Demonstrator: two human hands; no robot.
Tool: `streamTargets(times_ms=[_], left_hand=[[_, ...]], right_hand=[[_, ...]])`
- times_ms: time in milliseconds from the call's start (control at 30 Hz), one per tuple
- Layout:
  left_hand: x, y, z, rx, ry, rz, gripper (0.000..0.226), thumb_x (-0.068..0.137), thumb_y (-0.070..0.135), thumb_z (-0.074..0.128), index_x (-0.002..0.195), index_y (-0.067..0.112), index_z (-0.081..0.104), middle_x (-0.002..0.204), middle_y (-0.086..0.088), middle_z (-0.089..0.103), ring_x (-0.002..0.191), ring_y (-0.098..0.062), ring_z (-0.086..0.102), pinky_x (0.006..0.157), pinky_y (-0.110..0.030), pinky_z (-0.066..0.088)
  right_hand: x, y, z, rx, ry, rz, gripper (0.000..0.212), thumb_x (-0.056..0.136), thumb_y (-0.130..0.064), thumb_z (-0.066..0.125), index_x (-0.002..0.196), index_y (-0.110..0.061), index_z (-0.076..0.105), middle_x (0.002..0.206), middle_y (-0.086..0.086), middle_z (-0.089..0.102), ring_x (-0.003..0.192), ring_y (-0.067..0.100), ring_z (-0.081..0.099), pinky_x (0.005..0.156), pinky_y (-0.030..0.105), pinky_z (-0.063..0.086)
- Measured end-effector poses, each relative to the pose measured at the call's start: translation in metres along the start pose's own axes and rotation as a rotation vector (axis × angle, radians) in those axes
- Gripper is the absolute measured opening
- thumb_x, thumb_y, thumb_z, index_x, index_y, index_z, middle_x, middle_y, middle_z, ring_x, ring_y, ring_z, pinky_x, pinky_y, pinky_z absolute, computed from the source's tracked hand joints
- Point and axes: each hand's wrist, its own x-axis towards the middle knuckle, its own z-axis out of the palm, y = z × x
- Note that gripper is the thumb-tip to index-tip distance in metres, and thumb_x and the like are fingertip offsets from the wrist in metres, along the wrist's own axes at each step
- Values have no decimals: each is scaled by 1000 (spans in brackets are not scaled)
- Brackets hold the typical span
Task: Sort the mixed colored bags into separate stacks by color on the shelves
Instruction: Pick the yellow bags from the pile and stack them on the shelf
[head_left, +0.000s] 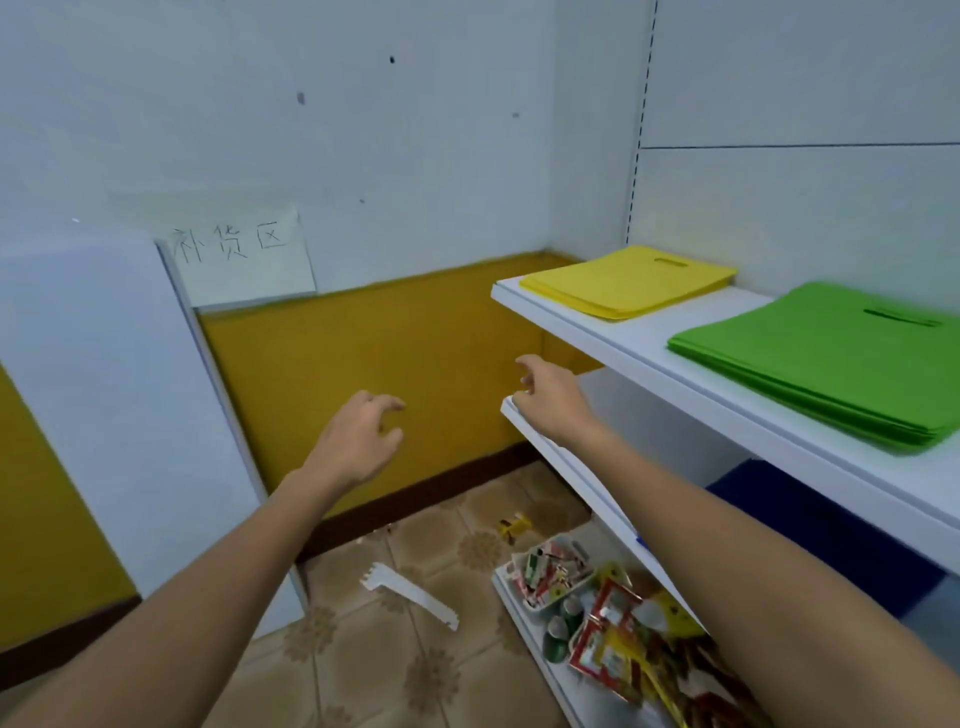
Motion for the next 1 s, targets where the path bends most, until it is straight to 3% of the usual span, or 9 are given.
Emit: streamTargets(times_ms=[233, 367, 533, 667, 867, 1000], left_hand=[[80, -26, 12, -66, -1, 46, 29, 93, 20, 48, 122, 20, 54, 119, -3, 48, 98, -17, 53, 85, -34, 47], [145, -24, 29, -104, 2, 86, 30, 94, 19, 48, 123, 19, 53, 120, -2, 47, 98, -15, 52, 82, -27, 42], [220, -25, 35, -119, -16, 123, 29, 94, 20, 49, 122, 21, 53, 120, -1, 47, 100, -15, 52, 83, -27, 42], [283, -26, 31, -123, 39, 147, 28, 92, 18, 51, 119, 20, 57, 119, -3, 50, 98, -16, 54, 83, -28, 41], [380, 21, 69, -196, -32, 382, 30, 89, 16, 52, 119, 21, 58, 114, -2, 51, 96, -15, 53, 80, -28, 42], [444, 51, 86, -240, -78, 521, 33, 88, 12, 52, 120, 19, 58, 111, -5, 53, 95, -18, 53, 80, -28, 40]], right_hand=[[76, -3, 29, -54, 37, 13, 51, 91, -11, 48, 141, -10, 37, 126, 9, 54, 115, 23, 52, 93, 37, 46], [143, 8, 27, -95, 49, 9, 51, 90, -13, 47, 141, -11, 37, 120, 8, 56, 106, 24, 55, 87, 40, 49], [228, 17, 22, -112, 66, 16, 50, 89, -12, 48, 138, -10, 40, 129, 12, 54, 118, 29, 50, 94, 42, 45], [277, 24, 15, -60, 108, 53, 49, 88, -13, 50, 136, -9, 42, 128, 13, 54, 114, 31, 53, 90, 44, 47], [333, 64, -18, -130, 253, 180, 42, 86, -10, 47, 128, -4, 48, 117, 12, 58, 109, 31, 53, 91, 44, 47], [339, 96, -59, -222, 329, 292, 47, 88, -10, 48, 135, -10, 46, 126, 11, 57, 118, 27, 49, 96, 34, 43]])
